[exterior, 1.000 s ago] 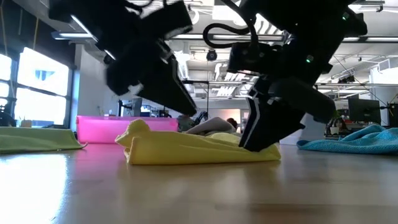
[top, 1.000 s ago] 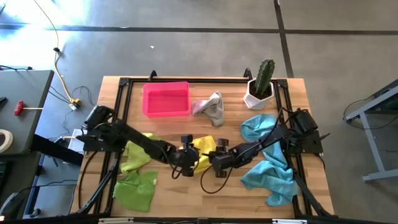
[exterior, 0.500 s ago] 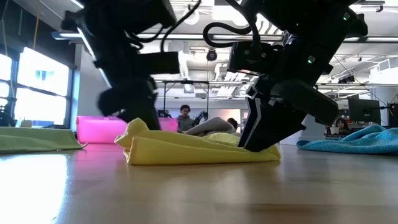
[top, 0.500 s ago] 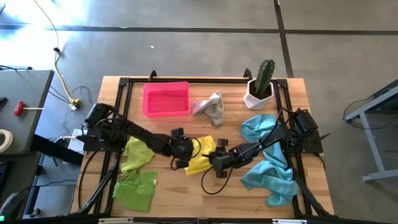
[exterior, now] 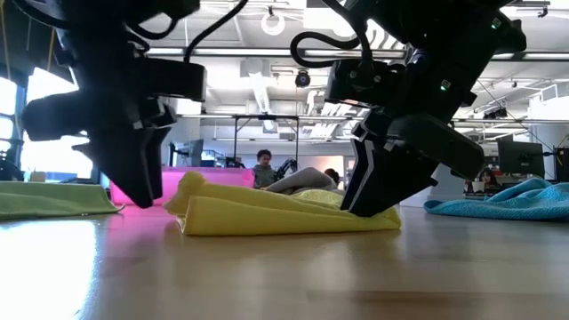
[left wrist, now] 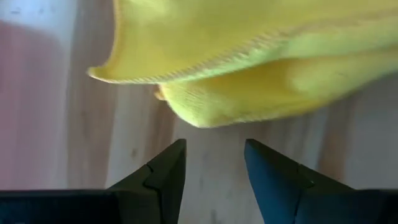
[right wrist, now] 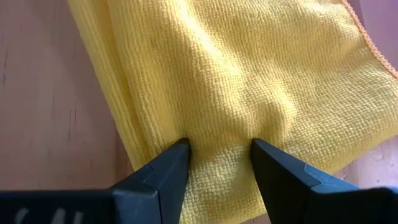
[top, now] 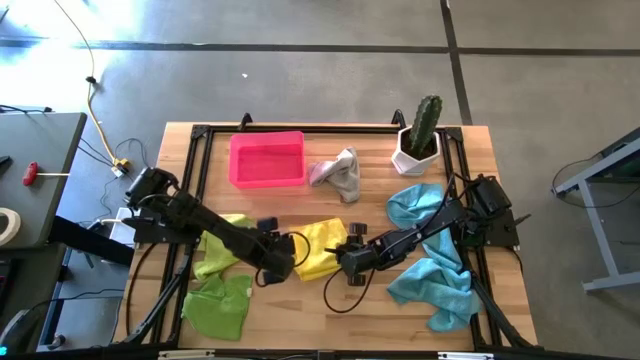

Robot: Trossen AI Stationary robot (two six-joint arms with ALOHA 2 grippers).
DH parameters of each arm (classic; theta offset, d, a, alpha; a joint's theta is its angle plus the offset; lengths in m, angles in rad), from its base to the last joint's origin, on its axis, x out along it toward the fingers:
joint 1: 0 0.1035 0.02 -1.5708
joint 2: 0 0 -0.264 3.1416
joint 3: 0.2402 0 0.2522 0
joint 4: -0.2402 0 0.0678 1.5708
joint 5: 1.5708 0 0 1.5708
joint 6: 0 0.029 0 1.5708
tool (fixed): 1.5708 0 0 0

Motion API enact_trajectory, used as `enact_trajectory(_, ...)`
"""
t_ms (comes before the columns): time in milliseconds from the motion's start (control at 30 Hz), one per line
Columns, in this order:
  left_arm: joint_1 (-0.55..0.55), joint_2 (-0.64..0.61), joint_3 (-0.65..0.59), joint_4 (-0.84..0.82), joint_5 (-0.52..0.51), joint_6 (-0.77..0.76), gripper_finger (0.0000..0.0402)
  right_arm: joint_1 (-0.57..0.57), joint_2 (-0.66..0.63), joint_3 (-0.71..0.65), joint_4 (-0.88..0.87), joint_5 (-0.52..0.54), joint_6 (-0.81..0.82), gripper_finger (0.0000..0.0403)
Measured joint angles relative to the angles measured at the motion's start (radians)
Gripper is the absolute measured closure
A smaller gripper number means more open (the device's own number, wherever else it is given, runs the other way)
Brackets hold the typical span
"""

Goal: Fold microfiber towels
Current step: Fold the yellow towel on the table

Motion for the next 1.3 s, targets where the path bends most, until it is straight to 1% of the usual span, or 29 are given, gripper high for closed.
enact_trajectory(100,-0.025,-0.015,0.053,0.008,-0.019,0.017,0.0245,0.000,-0.015,-0.003,-0.002,-0.008,-0.006,0.0231)
enact_trajectory(200,-0.050,-0.020,0.116,0.057,-0.057,0.083,0.0245,0.002,-0.040,-0.006,-0.014,-0.014,-0.010,0.0231)
enact_trajectory(267,-0.064,-0.019,0.125,0.109,-0.071,0.133,0.0245,0.002,-0.046,-0.006,0.006,-0.010,-0.008,0.0231)
enact_trajectory(333,-0.072,-0.010,0.124,0.200,-0.073,0.184,0.0245,0.002,-0.048,-0.006,0.014,-0.012,-0.006,0.0231)
enact_trajectory(400,-0.073,-0.006,0.112,0.252,-0.086,0.209,0.0245,0.002,-0.048,-0.006,0.025,-0.023,-0.006,0.0231)
enact_trajectory(500,-0.057,0.009,0.100,0.335,-0.120,0.206,0.0245,0.003,-0.059,-0.004,0.031,-0.023,-0.006,0.0231)
enact_trajectory(600,-0.035,0.025,0.096,0.366,-0.143,0.174,0.0245,0.003,-0.071,-0.003,0.040,-0.014,-0.006,0.0231)
enact_trajectory(667,-0.023,0.038,0.094,0.354,-0.142,0.153,0.0245,0.003,-0.071,-0.003,0.046,-0.004,-0.006,0.0231)
enact_trajectory(733,-0.018,0.067,0.098,0.378,-0.111,0.145,0.0245,0.003,-0.070,-0.003,0.047,0.004,-0.006,0.0231)
enact_trajectory(867,-0.021,0.119,0.095,0.364,-0.003,0.124,0.0245,0.003,-0.069,-0.003,0.042,0.014,-0.006,0.0231)
enact_trajectory(1033,-0.045,0.122,0.096,0.341,0.103,0.098,0.0245,-0.002,-0.069,-0.003,0.019,0.015,-0.003,0.0231)
enact_trajectory(1167,-0.077,0.104,0.098,0.315,0.139,0.080,0.0245,-0.014,-0.069,-0.003,-0.009,0.016,0.033,0.0231)
enact_trajectory(1300,-0.103,0.102,0.096,0.194,0.145,0.021,0.0245,-0.024,-0.069,-0.003,-0.036,0.016,0.047,0.0231)
